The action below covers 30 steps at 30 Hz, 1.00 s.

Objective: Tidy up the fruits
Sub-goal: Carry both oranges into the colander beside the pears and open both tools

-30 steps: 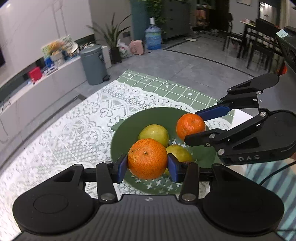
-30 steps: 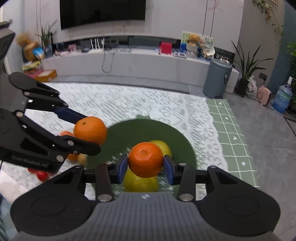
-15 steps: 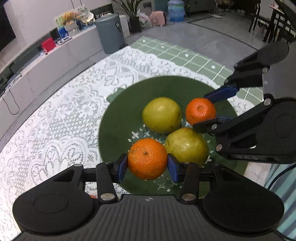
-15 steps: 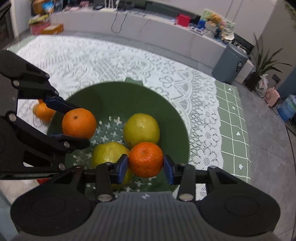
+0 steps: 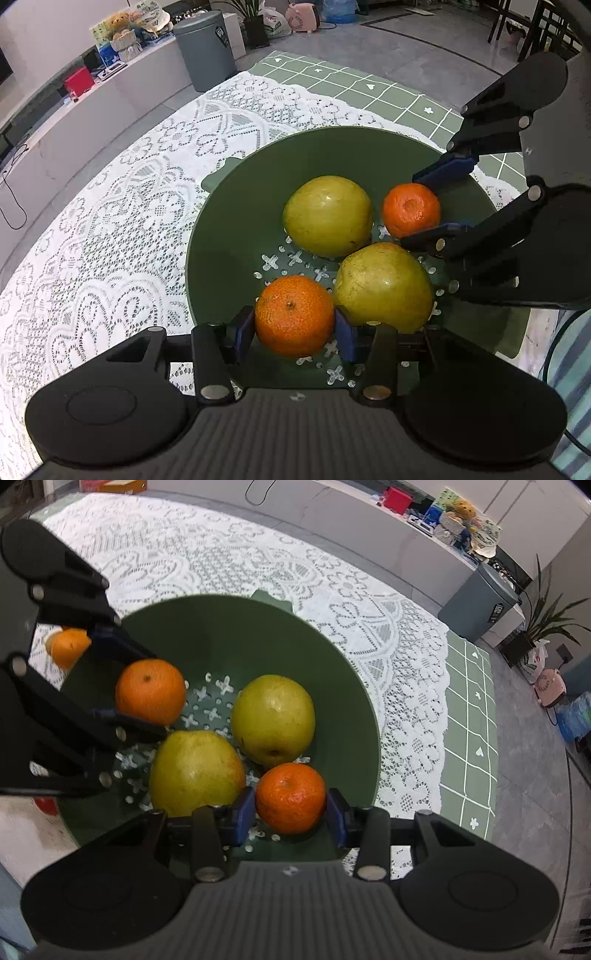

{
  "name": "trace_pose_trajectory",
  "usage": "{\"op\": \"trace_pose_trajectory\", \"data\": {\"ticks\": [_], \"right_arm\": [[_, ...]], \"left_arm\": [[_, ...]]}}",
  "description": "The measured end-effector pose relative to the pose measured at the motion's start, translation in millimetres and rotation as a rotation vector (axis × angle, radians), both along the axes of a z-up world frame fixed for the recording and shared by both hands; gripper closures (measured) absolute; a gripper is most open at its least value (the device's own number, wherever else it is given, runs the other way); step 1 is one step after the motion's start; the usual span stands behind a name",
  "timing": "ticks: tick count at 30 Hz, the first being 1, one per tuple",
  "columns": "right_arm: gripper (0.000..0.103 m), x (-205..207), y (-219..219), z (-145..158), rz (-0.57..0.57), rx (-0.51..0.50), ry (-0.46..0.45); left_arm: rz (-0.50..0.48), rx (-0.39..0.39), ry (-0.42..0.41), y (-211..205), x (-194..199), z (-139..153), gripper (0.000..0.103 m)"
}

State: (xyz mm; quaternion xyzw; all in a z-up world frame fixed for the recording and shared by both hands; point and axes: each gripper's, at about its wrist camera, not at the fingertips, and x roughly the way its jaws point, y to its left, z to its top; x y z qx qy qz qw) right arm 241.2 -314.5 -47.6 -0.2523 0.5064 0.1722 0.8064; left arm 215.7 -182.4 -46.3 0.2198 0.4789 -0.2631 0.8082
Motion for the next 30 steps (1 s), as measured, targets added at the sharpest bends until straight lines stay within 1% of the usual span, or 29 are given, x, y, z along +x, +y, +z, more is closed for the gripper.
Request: {"op": "trace_pose_trajectory", "data": {"ticks": [9, 15, 21, 27, 29, 30], "right_arm": [[0.063, 3, 4, -3, 0.019, -0.019, 0.005], [0.063, -2, 7, -3, 0.03, -0.033, -0.007], [0.063, -5, 9, -2, 0.027, -0.037, -0.014], [0.061, -12, 11, 7, 0.036, -0.037, -0.048], [0.06, -14, 11, 10, 0.033, -0.034, -0.052], [0.057, -15, 12, 12, 0.032, -0.034, -0.058]], "left_arm": [[-0.009, 0.017, -0.002, -3, 6, -1, 0.05], [-0.011, 0.024, -0.008, -2, 6, -2, 0.047], [-0.013, 0.036, -0.013, -4, 5, -2, 0.046], [-0.001, 0.038, -0.025, -4, 4, 0, 0.041], [-0.003, 0.037, -0.034, -4, 2, 3, 0.038], [-0.007, 0.034, -0.04, -4, 0, 5, 0.034]]}}
